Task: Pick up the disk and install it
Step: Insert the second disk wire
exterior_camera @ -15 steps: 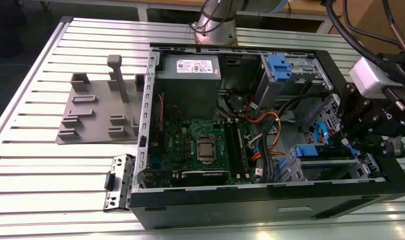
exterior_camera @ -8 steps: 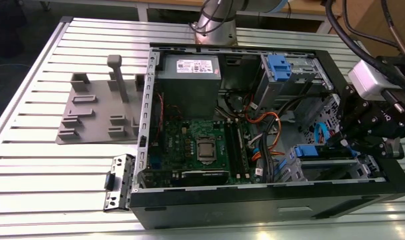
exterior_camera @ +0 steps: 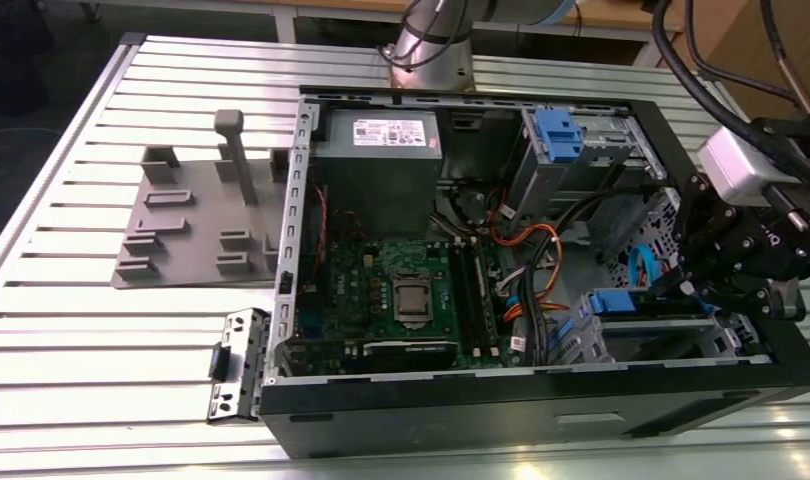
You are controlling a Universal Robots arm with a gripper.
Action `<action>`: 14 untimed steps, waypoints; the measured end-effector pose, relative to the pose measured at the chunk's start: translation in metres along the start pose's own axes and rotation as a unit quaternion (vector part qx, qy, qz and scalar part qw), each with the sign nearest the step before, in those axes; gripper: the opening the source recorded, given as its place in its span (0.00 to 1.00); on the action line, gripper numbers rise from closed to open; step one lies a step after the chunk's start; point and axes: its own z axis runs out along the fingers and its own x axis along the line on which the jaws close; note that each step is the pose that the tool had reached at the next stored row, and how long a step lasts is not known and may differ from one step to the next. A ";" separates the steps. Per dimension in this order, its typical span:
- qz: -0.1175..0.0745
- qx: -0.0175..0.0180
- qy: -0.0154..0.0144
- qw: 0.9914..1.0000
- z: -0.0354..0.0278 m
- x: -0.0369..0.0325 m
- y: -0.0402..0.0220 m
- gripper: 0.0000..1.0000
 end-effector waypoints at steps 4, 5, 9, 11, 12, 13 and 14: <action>0.000 0.000 -0.001 1.000 -0.0012 0.0000 -0.0006 0.10; 0.000 0.000 -0.002 1.000 -0.0034 -0.0001 -0.0008 0.10; 0.000 0.000 -0.001 1.000 -0.0146 -0.0008 -0.0021 0.10; 0.000 0.000 0.000 1.000 -0.0215 -0.0012 -0.0021 0.10; 0.000 0.000 -0.001 1.000 -0.0246 -0.0014 -0.0018 0.10; 0.000 0.000 -0.001 1.000 -0.0275 -0.0016 -0.0017 0.10; 0.000 0.000 0.000 1.000 -0.0302 -0.0018 -0.0015 0.10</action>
